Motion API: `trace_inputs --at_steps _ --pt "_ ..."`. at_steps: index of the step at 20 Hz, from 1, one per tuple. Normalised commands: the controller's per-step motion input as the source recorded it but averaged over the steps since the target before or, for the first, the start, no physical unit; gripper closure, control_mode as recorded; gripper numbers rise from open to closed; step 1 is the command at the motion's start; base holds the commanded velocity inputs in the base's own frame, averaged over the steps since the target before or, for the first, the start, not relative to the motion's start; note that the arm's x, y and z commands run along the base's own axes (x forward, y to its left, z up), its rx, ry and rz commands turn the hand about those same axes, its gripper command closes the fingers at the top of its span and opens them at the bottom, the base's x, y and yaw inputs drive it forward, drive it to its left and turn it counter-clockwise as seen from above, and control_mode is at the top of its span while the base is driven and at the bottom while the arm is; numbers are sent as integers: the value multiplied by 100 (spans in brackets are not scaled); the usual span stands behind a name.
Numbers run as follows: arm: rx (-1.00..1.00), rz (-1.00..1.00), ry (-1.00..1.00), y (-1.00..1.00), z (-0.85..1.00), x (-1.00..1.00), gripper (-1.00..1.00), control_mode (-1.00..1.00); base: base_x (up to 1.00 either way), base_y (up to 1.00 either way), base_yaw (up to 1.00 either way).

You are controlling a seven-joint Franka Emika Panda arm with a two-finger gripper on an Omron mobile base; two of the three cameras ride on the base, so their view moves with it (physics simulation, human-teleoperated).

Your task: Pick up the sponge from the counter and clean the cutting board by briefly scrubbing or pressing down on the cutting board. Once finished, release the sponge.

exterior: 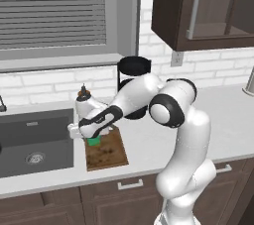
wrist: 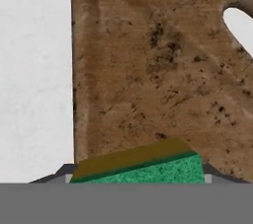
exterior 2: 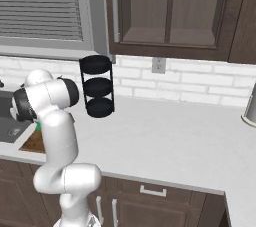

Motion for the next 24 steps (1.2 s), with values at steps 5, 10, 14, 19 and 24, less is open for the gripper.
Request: trace_inputs --at_steps 5,10,14,19,24 --pt "0 0 -14 -50 -26 -39 100 -100 0 0 0" --pt "3 0 -7 -48 -21 -19 100 -100 0 0 0" --pt "8 0 -2 -59 -12 0 100 -100 0 0 0" --pt "7 0 0 -57 -3 0 100 -100 0 0 0" --pt "7 0 0 -39 -4 -45 100 -100 0 0 0"
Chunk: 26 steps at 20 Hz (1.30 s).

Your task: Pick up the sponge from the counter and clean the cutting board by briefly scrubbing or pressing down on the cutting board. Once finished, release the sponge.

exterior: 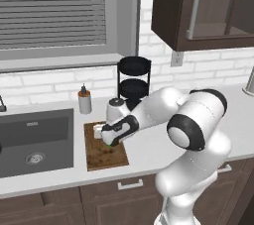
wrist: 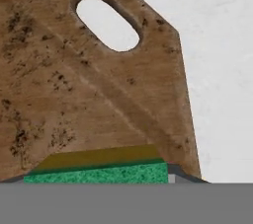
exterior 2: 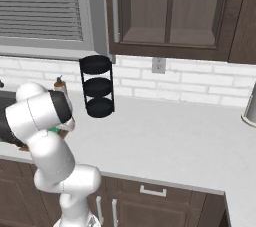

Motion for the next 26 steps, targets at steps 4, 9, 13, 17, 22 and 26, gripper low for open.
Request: trace_inputs --at_steps 4,9,13,17,22,26 --pt "9 0 0 0 -7 -100 100 -100 0 0 0" --pt "7 0 7 12 -35 -47 100 -100 0 0 0" --pt "2 0 10 64 -44 -2 100 -100 0 0 0" --pt "0 0 4 69 -12 -4 100 -100 0 0 0" --pt "0 3 0 69 -1 -41 100 -100 0 0 0" --pt "0 2 0 63 -9 -65 100 -100 0 0 0"
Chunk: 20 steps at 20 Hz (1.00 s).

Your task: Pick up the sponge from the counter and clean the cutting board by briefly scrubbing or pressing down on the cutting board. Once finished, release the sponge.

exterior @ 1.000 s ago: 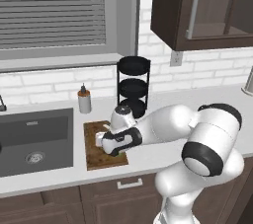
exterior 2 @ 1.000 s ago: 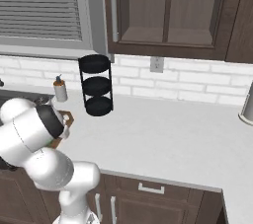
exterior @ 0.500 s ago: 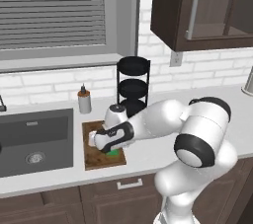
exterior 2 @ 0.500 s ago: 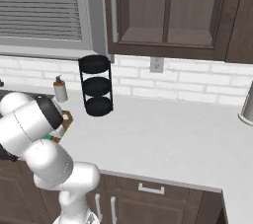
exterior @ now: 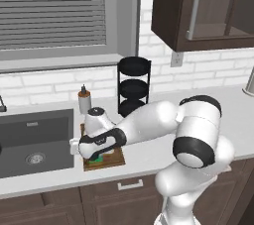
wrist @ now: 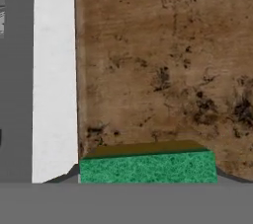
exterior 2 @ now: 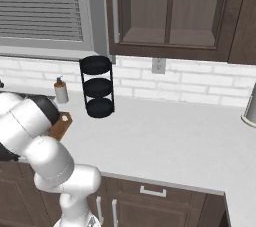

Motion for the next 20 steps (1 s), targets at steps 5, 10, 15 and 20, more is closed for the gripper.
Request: trace_inputs --at_steps 5,10,15,20 --pt "3 1 0 -8 -4 -62 100 -100 0 0 0" --pt "6 -8 0 -95 18 3 100 -100 0 0 0" --pt "4 -13 0 -100 48 4 100 -100 0 0 0" --pt "0 -11 -2 -100 37 7 100 -100 0 0 0"
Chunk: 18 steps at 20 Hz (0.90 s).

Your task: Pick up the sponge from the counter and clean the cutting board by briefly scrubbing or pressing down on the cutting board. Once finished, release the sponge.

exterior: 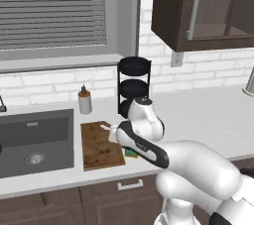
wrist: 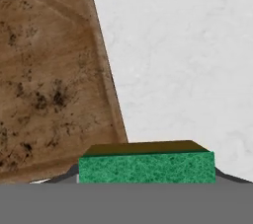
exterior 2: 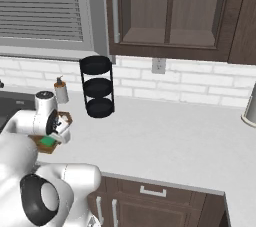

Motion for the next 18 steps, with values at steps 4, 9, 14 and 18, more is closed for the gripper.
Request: trace_inputs --at_steps 4,9,14,18 --pt "0 -9 -5 -100 19 6 100 -100 0 0 0" --pt "0 -6 -4 -94 6 23 100 -100 0 0 0" --pt "0 -3 -2 -85 -2 48 100 -100 0 0 0" --pt "0 -1 0 -69 -20 56 100 -100 0 0 0"
